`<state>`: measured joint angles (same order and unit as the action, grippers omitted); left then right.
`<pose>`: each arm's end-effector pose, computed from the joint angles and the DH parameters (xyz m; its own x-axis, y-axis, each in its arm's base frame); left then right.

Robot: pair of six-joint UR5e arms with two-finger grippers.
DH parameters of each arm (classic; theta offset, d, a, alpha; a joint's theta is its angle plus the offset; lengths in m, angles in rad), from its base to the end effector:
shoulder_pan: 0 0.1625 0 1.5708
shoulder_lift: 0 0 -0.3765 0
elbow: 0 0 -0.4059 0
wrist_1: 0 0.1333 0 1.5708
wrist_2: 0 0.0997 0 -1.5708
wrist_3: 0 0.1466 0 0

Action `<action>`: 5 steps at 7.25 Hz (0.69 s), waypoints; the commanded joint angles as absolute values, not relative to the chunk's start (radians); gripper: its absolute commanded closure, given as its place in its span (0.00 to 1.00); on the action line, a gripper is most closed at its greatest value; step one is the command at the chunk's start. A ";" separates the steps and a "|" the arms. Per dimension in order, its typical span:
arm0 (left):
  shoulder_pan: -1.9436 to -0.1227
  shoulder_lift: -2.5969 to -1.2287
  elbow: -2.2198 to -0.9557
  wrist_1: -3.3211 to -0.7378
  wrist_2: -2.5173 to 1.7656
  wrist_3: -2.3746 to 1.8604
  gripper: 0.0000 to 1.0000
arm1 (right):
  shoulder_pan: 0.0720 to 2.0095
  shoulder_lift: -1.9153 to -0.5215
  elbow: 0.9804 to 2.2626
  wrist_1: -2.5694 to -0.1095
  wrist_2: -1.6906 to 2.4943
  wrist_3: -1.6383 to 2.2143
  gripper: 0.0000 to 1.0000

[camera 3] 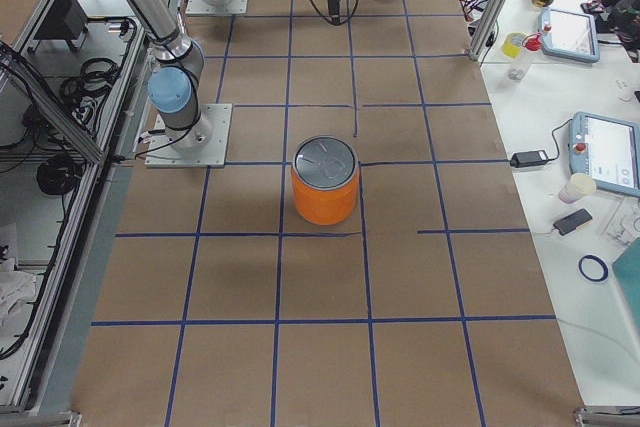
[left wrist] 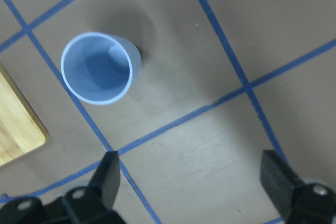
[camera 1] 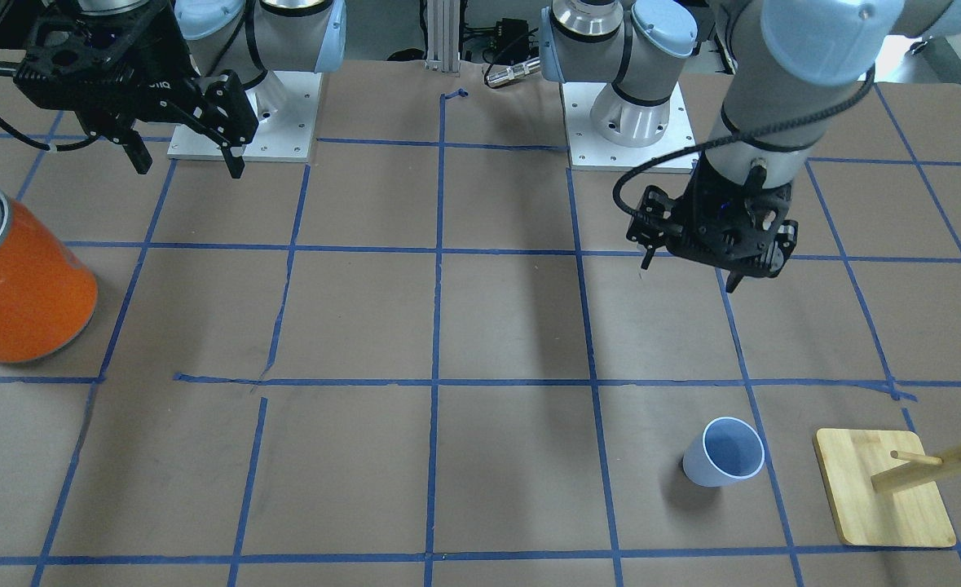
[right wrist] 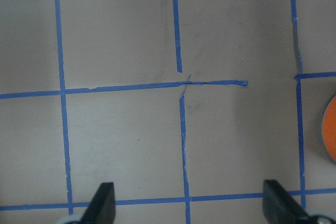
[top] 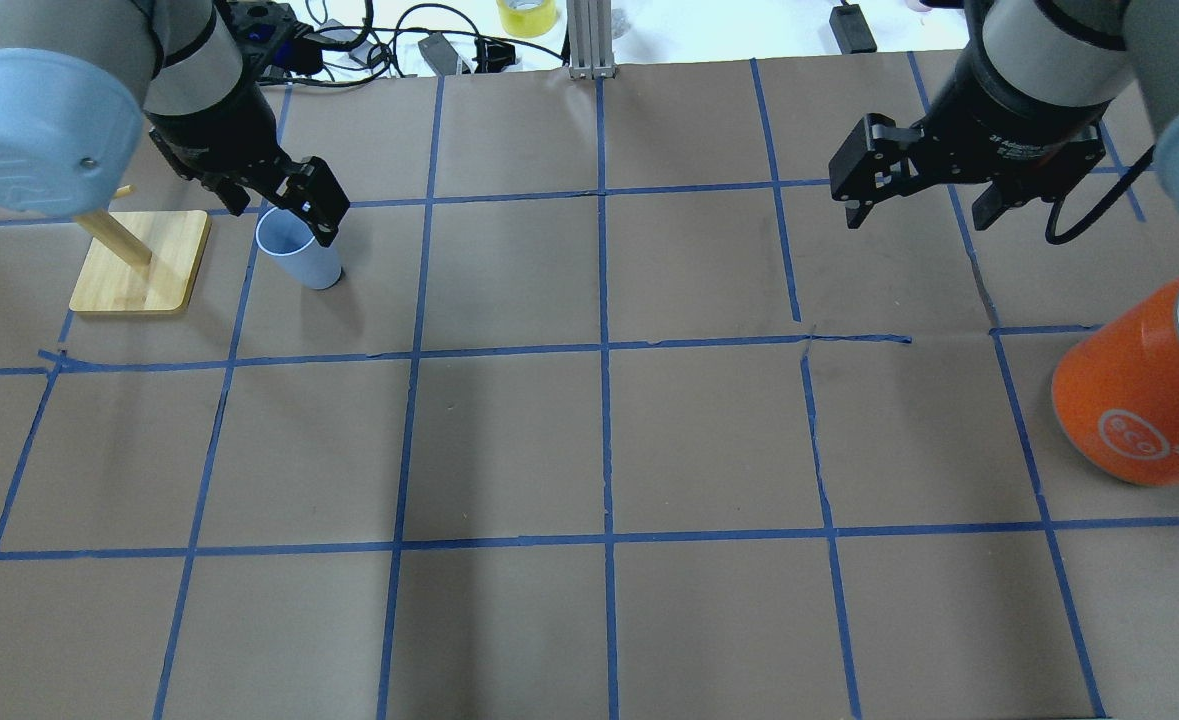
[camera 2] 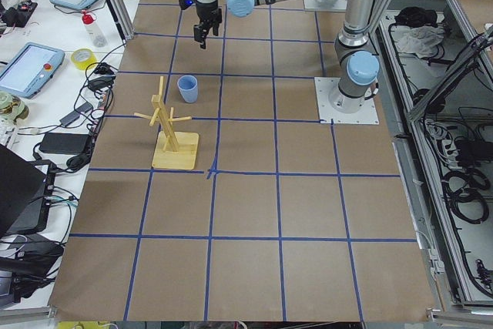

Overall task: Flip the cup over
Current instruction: 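Open the left gripper and raise it away from the cup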

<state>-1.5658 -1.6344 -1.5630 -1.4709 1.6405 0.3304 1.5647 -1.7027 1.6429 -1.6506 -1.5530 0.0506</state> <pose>-0.1204 -0.5359 0.3739 -0.9452 0.3165 -0.0801 0.3189 0.9476 -0.0191 0.1330 -0.4756 0.4287 -0.9983 0.0537 -0.0246 0.0566 0.9888 -0.1381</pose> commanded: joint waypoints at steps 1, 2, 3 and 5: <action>-1.624 -1.547 -1.563 -1.529 1.644 0.087 0.00 | 1.565 -1.703 1.643 -1.651 -1.552 0.051 0.00; -1.646 -1.531 -1.563 -1.529 1.649 0.019 0.00 | 1.565 -1.703 1.643 -1.651 -1.552 0.051 0.00; -1.649 -1.505 -1.563 -1.540 1.646 -0.030 0.00 | 1.565 -1.703 1.643 -1.651 -1.552 0.051 0.00; -1.649 -1.476 -1.560 -1.559 1.637 -0.066 0.00 | 1.565 -1.703 1.643 -1.651 -1.554 0.051 0.00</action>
<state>-1.6473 -1.4931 -1.5623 -1.5512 1.6413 -0.0416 1.5646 -1.7027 1.6429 -1.6506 -1.5527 0.0506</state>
